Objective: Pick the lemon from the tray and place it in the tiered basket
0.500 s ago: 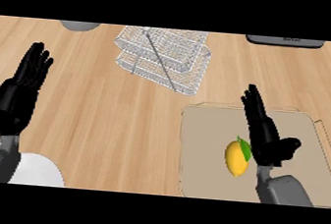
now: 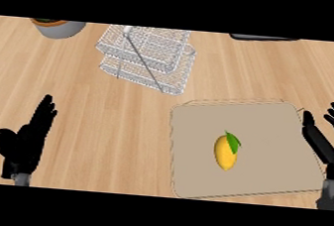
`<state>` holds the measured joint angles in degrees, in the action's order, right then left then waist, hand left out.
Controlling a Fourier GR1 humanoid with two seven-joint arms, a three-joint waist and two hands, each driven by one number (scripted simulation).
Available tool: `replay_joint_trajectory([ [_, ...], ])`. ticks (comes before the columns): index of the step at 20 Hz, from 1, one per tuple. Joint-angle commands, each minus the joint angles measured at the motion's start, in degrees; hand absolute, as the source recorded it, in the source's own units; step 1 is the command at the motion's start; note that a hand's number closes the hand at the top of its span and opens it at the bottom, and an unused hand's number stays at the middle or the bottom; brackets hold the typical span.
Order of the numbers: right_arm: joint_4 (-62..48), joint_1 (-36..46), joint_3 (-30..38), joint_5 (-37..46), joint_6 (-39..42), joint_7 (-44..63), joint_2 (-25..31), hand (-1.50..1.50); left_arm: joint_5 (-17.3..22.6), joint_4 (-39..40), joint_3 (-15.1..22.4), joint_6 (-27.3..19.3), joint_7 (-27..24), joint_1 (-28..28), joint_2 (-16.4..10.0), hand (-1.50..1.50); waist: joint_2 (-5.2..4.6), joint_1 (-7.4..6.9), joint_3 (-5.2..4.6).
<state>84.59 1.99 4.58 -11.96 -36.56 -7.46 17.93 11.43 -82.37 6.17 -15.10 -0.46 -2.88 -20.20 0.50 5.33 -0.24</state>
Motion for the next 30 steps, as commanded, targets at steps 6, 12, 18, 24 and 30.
replay_joint_trajectory([
  [6,29.03,-22.22,2.20,-0.05,-12.68,-0.72,-10.06,-1.50,-4.80,0.13,6.63,-4.34,1.04,-4.31,6.60,0.00,-0.08,-3.52,0.16],
  [12,34.71,-36.00,-10.94,8.73,-8.04,18.16,2.10,-1.50,-5.77,0.93,6.99,-4.81,0.76,-2.97,7.06,0.00,-0.64,-4.32,-0.21],
  [18,40.29,-43.07,-15.55,20.23,-4.75,33.71,15.61,-1.50,-5.97,0.90,6.81,-3.74,1.47,-0.40,6.38,0.00,-1.65,-6.28,-0.49],
  [24,48.67,-45.61,-14.16,33.07,-3.66,54.21,22.96,-1.50,-6.32,1.35,7.09,-2.92,0.26,-1.11,6.21,0.00,-1.74,-7.69,-0.49],
  [30,51.95,-37.40,-16.06,43.68,3.64,73.73,23.35,-1.50,-6.76,3.33,7.99,-2.54,2.84,2.73,7.76,0.00,-1.79,-8.24,-0.22],
])
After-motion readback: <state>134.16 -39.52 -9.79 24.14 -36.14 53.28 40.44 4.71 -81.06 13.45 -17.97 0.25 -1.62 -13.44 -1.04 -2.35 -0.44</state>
